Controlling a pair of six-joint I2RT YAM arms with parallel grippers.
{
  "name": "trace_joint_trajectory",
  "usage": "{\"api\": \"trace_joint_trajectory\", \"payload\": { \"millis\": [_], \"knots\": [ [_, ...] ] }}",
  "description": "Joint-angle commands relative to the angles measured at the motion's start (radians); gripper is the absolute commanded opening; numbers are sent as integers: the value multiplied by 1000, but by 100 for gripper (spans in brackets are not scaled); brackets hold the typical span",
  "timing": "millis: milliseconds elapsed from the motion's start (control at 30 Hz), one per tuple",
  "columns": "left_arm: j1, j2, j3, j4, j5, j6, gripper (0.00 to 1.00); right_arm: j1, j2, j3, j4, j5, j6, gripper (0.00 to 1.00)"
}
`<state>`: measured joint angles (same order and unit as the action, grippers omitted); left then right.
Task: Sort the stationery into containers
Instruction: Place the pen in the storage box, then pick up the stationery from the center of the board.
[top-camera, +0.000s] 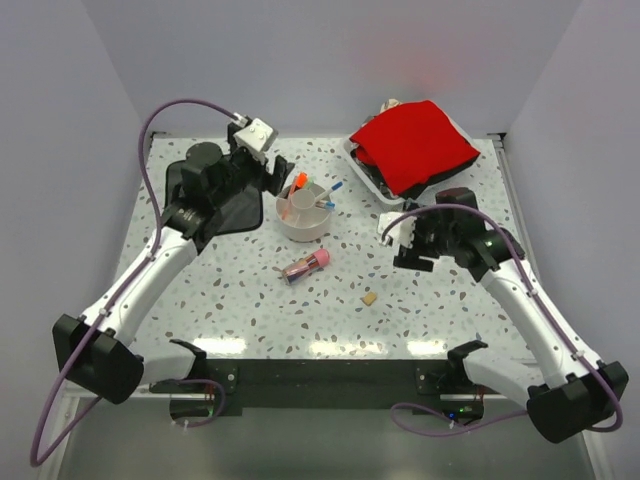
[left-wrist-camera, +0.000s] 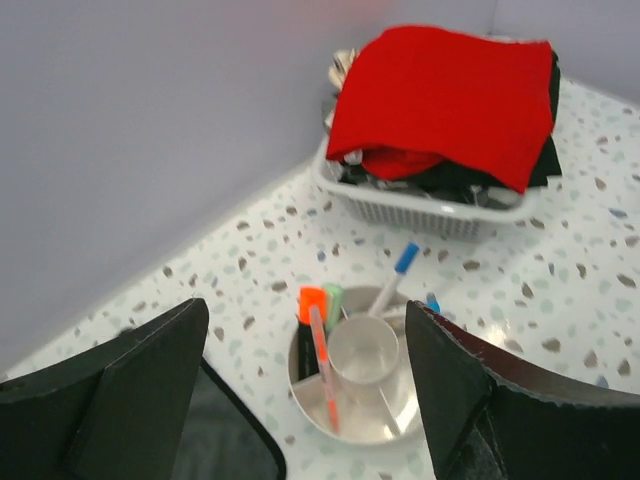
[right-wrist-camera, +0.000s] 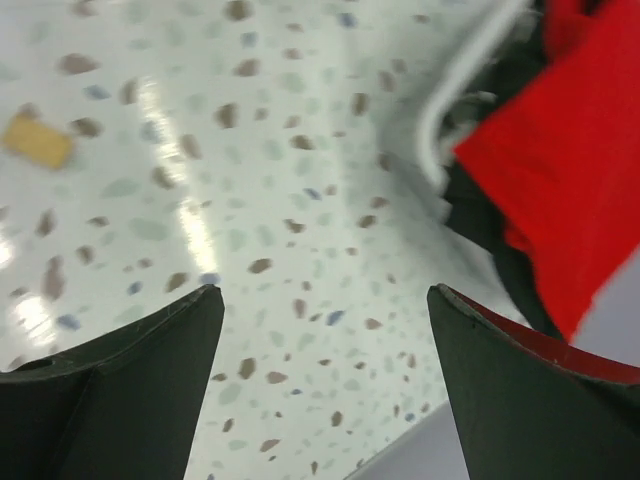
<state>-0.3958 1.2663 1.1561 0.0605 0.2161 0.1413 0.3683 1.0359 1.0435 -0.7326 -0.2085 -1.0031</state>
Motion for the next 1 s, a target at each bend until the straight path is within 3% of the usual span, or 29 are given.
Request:
{"api": "trace_joint_trajectory", "payload": {
  "millis": [0,167,400,633,967],
  "knots": [
    [18,-42,-48,-271,37,-51,84,14,79,-6,-353,-236,-265,83],
    [69,-45,-102,-278,40,-3,79,31,269,32,-435,-200,-388,68],
    [176,-61,-117,-289,103,-20,79,87,374,15,-349,-200,-572,73],
    [230,-77,-125,-294,97,-12,79,237,518,58,-274,-220,-536,70],
    [264,-107,-134,-310,98,-6,79,277,664,118,-231,-190,-532,61]
  ]
}}
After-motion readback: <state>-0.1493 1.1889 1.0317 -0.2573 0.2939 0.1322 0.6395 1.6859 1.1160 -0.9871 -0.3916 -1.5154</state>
